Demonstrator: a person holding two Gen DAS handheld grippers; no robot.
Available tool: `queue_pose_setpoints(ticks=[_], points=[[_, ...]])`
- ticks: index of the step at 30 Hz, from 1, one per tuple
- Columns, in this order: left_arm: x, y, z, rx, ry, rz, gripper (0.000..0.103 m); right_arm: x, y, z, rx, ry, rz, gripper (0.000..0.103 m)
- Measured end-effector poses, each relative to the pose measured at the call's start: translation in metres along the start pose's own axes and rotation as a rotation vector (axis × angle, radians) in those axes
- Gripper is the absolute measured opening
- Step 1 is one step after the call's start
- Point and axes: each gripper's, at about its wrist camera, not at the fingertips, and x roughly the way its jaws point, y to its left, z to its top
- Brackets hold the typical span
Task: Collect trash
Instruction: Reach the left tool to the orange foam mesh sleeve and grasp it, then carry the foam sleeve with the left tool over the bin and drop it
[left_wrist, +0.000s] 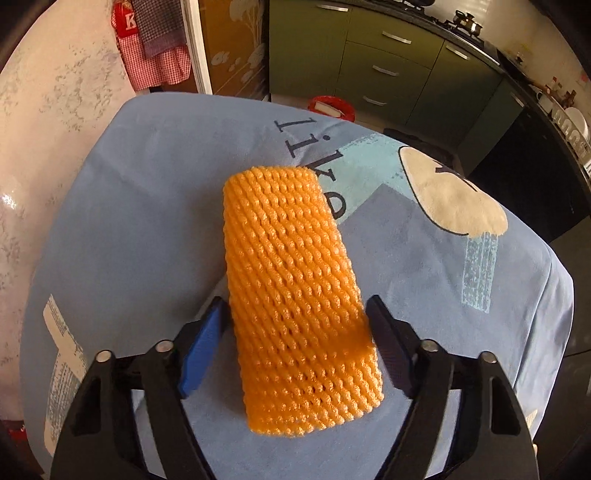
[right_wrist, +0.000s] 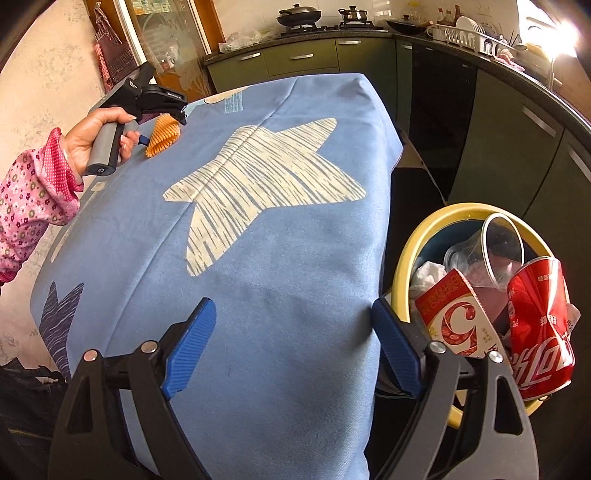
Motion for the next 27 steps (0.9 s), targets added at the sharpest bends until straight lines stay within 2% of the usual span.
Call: queue_pose_setpoints(ticks=[1, 3, 5, 7, 8, 10, 14, 19, 23, 27], points=[[-0.002, 0.0, 0.0, -0.002, -0.018, -0.008, 0.063, 0.001, -0.001, -0.001, 0.001, 0.002, 0.003, 0.081], [-0.003, 0.001, -0.002, -0.009, -0.02, -0.017, 0.056, 0.002, -0.002, -0.003, 0.002, 0.009, 0.004, 0.082], [-0.006, 0.004, -0.003, -0.014, -0.023, -0.022, 0.043, 0.004, -0.003, -0.005, 0.003, 0.015, 0.004, 0.082], [-0.011, 0.005, -0.005, -0.004, -0.034, -0.032, 0.034, 0.005, -0.003, -0.007, 0.0, 0.017, -0.001, 0.082], [-0.014, 0.006, -0.005, 0.004, -0.043, -0.037, 0.025, 0.005, -0.003, -0.007, 0.002, 0.015, -0.001, 0.082], [-0.025, 0.009, -0.006, 0.027, -0.062, -0.054, 0.016, 0.004, -0.002, -0.007, 0.005, 0.009, 0.006, 0.082], [-0.045, 0.017, -0.013, 0.073, -0.07, -0.11, 0.014, -0.002, 0.001, -0.007, 0.001, -0.001, 0.003, 0.082], [-0.082, 0.015, -0.038, 0.208, -0.114, -0.172, 0.014, -0.008, 0.004, -0.01, 0.005, -0.007, -0.006, 0.082], [-0.114, 0.001, -0.077, 0.356, -0.111, -0.239, 0.014, -0.021, 0.0, -0.016, 0.033, -0.026, -0.025, 0.082], [-0.143, -0.027, -0.125, 0.531, -0.111, -0.303, 0.014, -0.046, -0.019, -0.031, 0.107, -0.051, -0.09, 0.082]])
